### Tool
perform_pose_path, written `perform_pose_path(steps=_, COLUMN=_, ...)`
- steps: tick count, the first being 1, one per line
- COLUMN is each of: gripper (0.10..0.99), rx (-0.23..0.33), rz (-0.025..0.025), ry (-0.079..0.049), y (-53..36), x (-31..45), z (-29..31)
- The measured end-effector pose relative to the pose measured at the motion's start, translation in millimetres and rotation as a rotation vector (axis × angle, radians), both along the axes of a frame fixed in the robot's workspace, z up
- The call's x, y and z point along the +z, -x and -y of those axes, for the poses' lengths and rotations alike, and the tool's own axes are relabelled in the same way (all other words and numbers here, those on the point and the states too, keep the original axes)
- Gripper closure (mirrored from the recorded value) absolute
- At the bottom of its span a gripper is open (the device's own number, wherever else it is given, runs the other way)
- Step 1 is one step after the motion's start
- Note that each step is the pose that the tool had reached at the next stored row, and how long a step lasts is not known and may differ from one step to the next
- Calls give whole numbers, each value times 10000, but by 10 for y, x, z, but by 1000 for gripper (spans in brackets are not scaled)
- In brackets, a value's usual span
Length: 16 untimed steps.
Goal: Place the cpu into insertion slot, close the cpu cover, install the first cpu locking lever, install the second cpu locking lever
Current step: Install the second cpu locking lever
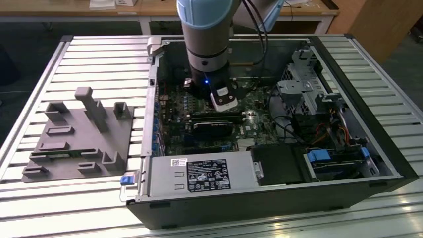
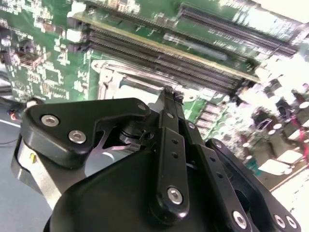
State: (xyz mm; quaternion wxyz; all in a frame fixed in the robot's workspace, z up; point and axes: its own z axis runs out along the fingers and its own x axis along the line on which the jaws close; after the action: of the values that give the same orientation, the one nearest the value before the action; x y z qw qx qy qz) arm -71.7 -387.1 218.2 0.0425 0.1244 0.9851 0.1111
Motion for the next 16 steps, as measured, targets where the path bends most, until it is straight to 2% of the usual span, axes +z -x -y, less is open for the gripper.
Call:
perform_pose_path(steps=3, gripper=980, rx=2, rz=-1, ry=17, y=-34, x=-2, z=-92)
perform_pose_path(steps=5, gripper=980, rx=3, rz=-3, ry=66, y=-59, x=-4, z=-132)
perform_pose_path(steps=11, gripper=980, rx=1, rz=-15, ry=399, y=-134, x=-13, z=-194)
perform_pose_path(steps=16, gripper=980, rx=2, rz=-42, ry=629, y=-200, x=-18, z=-250)
